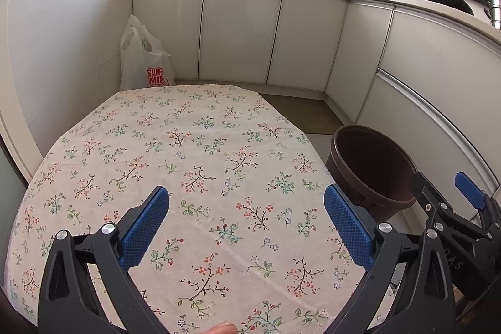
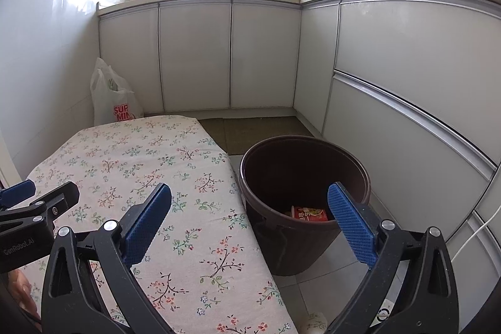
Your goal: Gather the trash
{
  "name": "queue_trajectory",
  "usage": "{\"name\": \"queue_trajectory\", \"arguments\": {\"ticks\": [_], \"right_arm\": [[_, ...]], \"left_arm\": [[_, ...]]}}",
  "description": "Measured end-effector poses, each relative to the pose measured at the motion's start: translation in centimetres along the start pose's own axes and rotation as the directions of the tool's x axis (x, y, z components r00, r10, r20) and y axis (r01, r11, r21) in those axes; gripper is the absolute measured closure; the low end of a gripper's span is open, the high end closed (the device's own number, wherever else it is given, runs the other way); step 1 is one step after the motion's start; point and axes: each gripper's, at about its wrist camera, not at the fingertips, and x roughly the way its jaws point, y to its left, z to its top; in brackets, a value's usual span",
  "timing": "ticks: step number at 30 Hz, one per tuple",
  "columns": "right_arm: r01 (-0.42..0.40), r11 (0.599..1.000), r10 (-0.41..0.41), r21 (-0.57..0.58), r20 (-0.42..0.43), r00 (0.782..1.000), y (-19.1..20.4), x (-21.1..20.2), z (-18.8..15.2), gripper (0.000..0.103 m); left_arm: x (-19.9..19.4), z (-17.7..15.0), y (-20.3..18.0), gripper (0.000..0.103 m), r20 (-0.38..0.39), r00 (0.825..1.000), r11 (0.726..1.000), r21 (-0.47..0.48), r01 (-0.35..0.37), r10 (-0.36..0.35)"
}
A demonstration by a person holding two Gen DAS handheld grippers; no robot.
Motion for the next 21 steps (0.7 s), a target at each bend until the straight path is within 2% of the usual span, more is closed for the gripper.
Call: {"name": "queue_trajectory", "arguments": {"ticks": [21], "right_arm": [[-0.006,1.000,0.006,-0.005,-0.025,1.000,0.06,0.44,-0.22,0.007]], "left_arm": [[0.41,-0.28,0.11,0.007,-0.030,0.999,1.000,-0.009,0.017,-0.017]]}}
